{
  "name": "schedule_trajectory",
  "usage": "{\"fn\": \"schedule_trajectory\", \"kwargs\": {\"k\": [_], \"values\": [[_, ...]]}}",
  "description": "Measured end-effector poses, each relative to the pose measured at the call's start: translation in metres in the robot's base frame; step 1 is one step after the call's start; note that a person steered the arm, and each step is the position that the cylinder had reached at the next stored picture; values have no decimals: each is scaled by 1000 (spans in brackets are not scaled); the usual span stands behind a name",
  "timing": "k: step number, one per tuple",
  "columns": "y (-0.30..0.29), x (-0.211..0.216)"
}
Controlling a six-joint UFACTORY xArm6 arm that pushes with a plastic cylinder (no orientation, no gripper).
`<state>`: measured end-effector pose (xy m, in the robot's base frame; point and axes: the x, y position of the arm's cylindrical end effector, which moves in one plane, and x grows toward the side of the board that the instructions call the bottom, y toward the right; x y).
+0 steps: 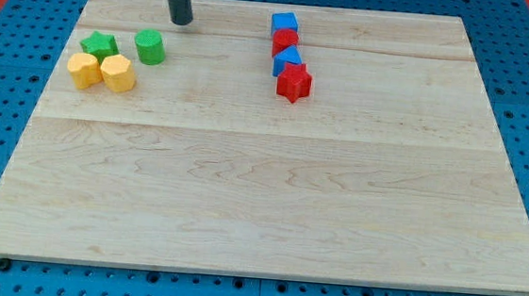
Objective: Move the green circle into the yellow hexagon
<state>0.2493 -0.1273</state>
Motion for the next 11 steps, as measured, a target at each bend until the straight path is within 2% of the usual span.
{"fn": "schedule_trajectory", "kwargs": {"k": [1,4,5,7,8,11], "values": [[-6,16],[-87,53],[-88,41],[-24,32],[-10,41],[-49,61]]}}
